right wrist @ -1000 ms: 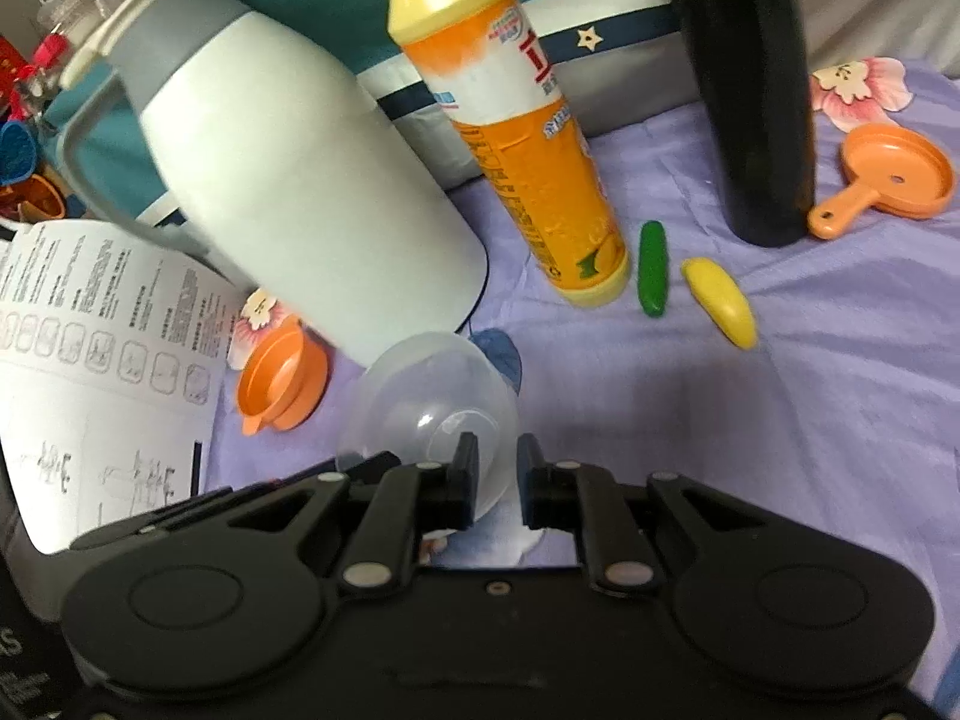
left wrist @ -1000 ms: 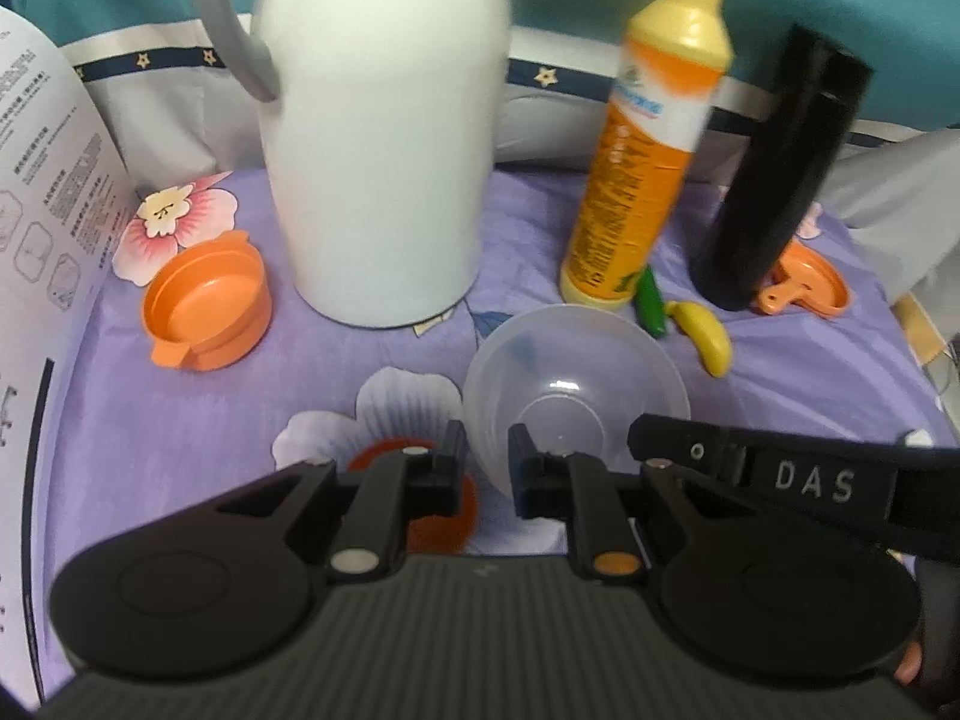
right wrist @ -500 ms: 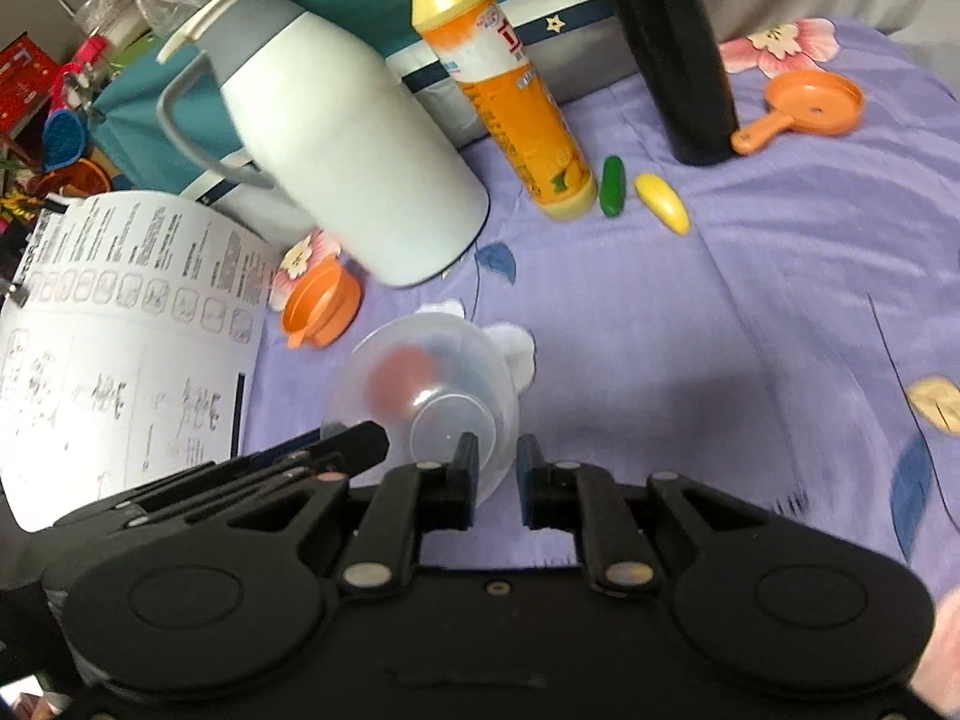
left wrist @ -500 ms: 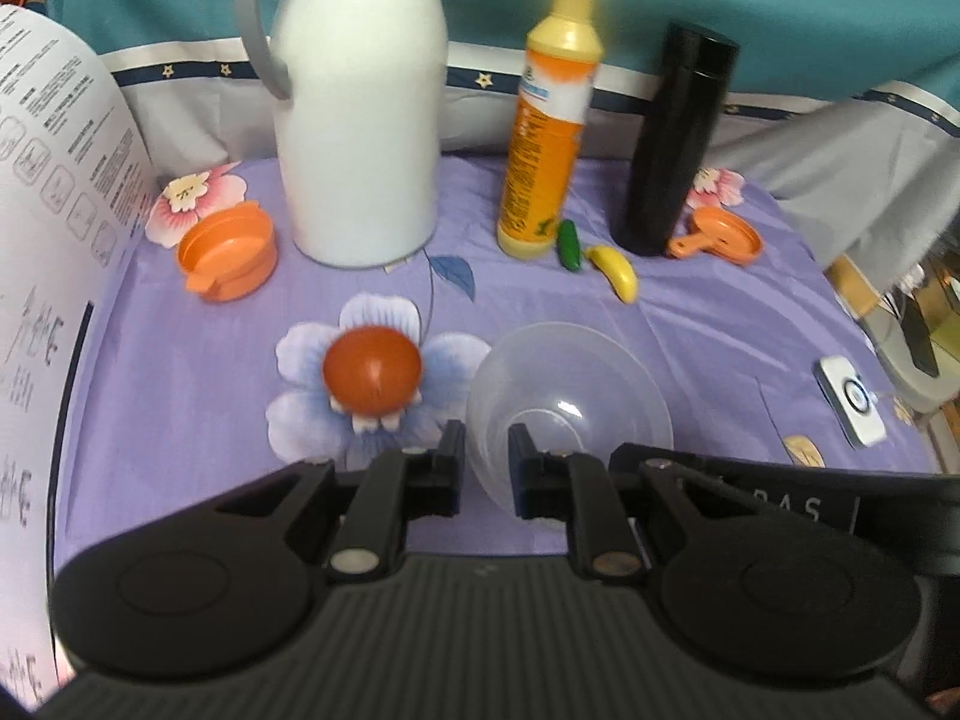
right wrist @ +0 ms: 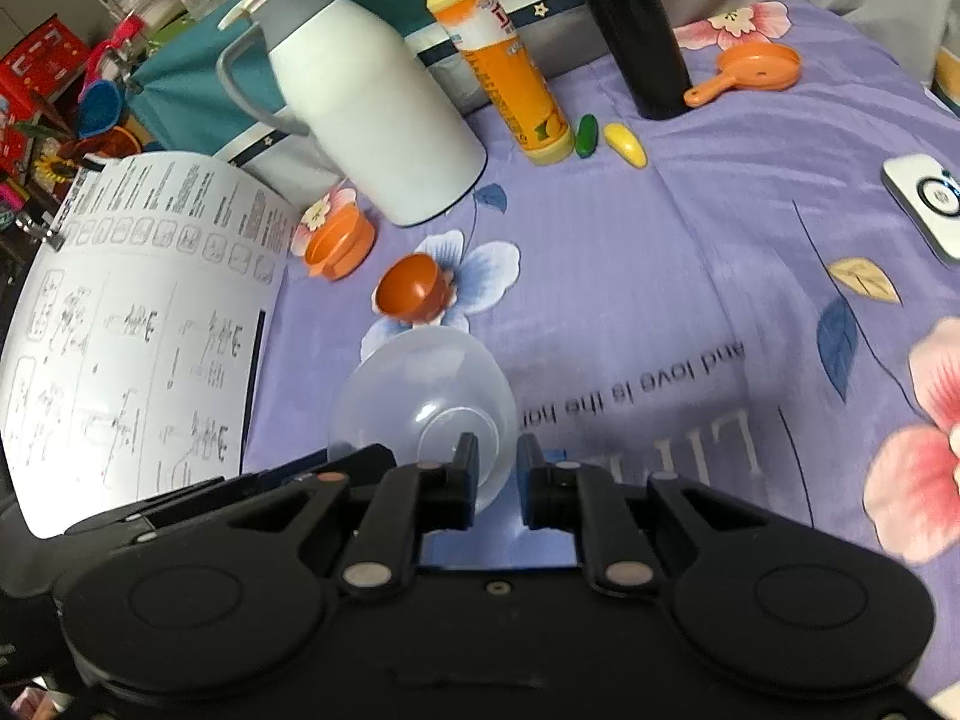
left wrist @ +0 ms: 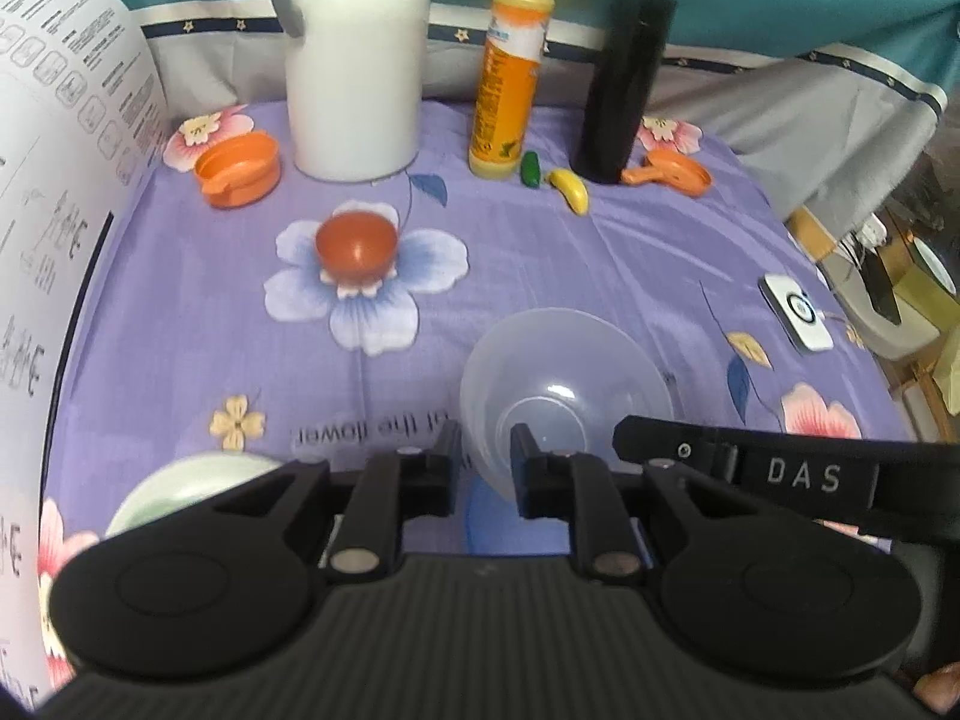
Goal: Organize plates and bowls
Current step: 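Lower the clear bowl into the blue bowl and open the right gripper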
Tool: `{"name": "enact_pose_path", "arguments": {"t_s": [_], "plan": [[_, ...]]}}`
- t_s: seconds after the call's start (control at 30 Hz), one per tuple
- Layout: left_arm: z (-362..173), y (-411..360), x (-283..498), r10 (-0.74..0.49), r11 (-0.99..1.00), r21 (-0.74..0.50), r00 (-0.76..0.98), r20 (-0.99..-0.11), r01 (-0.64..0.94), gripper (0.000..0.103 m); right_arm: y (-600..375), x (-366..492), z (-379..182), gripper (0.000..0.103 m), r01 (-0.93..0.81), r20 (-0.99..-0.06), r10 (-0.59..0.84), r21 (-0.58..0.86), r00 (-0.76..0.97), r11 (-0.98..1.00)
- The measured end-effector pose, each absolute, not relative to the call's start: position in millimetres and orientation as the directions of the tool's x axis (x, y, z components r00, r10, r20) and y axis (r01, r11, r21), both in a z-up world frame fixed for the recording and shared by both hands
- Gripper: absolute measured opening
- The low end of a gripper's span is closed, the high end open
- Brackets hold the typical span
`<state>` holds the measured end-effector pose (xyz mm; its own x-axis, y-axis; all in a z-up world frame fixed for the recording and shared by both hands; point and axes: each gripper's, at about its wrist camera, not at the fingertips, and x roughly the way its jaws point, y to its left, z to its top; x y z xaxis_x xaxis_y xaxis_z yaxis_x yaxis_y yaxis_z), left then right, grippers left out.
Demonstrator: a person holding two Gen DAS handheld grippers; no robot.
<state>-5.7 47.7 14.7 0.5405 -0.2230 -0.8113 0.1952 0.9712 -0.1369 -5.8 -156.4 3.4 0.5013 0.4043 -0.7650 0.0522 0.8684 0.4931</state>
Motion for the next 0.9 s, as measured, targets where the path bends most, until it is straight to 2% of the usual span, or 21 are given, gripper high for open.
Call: {"name": "enact_pose_path", "arguments": {"t_s": [0.37, 0.9], "plan": [[-7.0, 41.2, -30.9, -0.232, 0.967, -0.149, 0.482, -0.845, 0.205, 0.017, -160.5, -35.9, -3.1, 0.015, 0.057, -0.796, 0.395, 0.470, 0.458, 0.881], [-17.6, 33.7, -26.9, -0.230, 0.966, -0.143, 0.457, -0.859, 0.216, 0.022, -160.9, -32.6, -13.3, 0.017, 0.084, -0.814, 0.393, 0.469, 0.428, 0.879]]}}
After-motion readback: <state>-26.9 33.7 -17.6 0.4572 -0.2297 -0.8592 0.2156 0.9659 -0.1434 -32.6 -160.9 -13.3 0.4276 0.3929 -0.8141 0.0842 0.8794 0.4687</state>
